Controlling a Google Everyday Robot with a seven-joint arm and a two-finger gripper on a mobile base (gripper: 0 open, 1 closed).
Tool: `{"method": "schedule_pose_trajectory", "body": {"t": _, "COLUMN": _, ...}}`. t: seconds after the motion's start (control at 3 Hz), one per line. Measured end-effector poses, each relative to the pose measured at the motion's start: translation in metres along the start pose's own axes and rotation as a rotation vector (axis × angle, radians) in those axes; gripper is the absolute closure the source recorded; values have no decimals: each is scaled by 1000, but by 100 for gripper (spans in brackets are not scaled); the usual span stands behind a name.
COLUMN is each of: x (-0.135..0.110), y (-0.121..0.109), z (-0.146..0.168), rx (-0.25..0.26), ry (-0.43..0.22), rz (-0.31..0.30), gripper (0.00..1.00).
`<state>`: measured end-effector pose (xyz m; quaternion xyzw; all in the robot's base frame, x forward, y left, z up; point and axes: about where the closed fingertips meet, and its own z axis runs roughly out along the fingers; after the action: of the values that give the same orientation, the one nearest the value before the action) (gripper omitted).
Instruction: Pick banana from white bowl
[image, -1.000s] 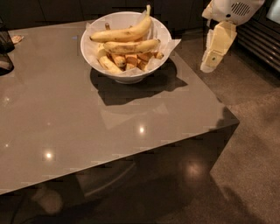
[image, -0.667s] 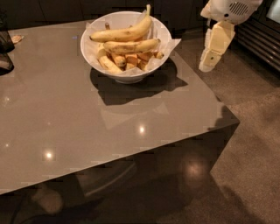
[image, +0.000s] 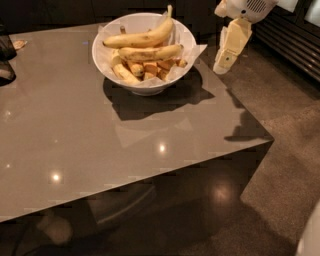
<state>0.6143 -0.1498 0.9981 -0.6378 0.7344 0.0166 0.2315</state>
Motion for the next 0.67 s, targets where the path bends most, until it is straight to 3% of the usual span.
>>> {"method": "schedule_pose_trajectory", "body": {"t": 0.33, "x": -13, "y": -12, "z": 11, "rx": -21, "ry": -18, "rz": -12, "gripper": 0}}
{"method": "schedule_pose_trajectory", "body": {"t": 0.67, "x": -26, "y": -22, "z": 21, "rx": -37, "ry": -28, "rz": -35, "gripper": 18}}
